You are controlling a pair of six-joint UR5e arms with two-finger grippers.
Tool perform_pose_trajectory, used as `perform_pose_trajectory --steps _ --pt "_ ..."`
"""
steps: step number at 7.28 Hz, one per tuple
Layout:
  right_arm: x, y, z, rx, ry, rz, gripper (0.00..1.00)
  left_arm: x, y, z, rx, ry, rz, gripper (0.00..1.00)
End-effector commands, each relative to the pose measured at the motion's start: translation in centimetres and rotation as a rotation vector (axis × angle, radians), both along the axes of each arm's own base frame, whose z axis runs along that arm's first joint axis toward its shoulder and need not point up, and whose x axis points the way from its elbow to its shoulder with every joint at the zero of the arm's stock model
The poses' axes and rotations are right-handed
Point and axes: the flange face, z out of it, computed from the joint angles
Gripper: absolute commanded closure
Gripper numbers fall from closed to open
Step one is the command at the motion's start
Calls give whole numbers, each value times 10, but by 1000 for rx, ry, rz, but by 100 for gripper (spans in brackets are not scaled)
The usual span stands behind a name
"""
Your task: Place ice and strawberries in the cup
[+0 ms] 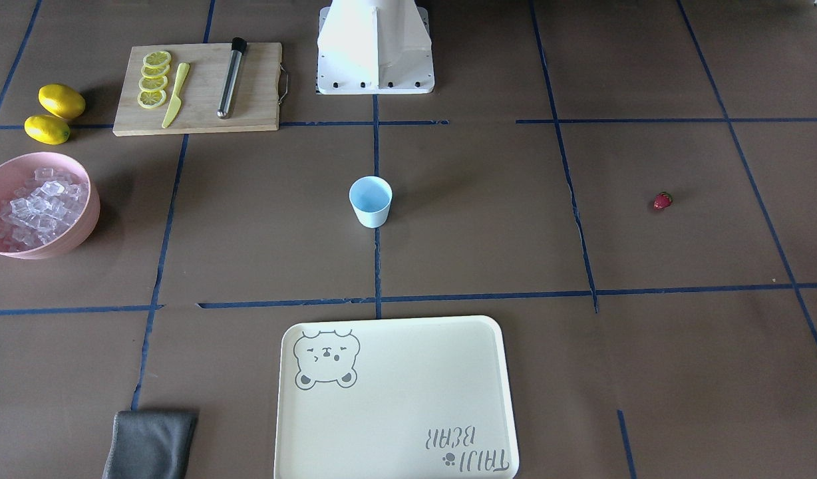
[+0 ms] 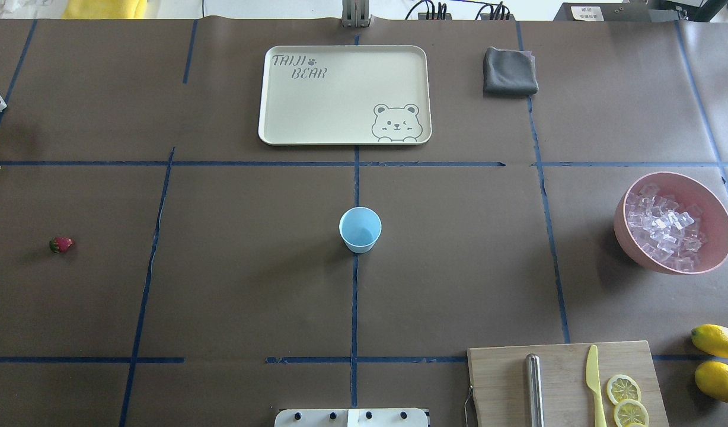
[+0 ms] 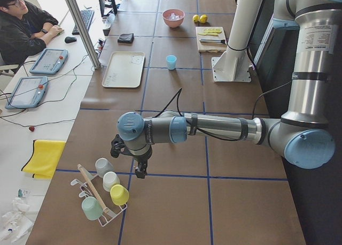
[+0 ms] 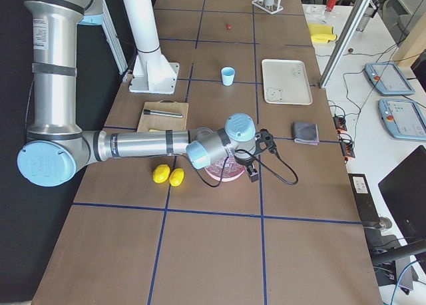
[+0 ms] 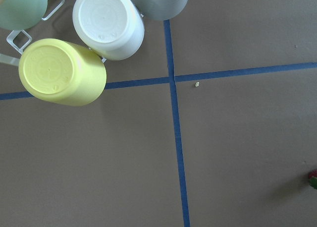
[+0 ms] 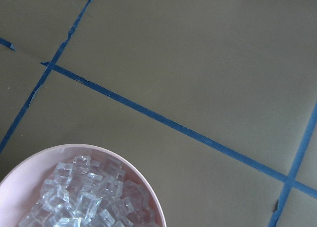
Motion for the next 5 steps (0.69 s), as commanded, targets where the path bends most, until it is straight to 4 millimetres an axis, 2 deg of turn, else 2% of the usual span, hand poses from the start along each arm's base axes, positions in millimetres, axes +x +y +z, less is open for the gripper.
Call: perform_pose_trajectory --steps 1,3,5 --pt "-50 6 -10 -18 -23 -41 0 0 0 0 0 0 0 0" --pt "-92 14 -35 -43 -22 10 0 0 0 1 -2 0 0 0" --pt "-114 27 -41 -72 2 38 1 0 0 1 -2 0 0 0"
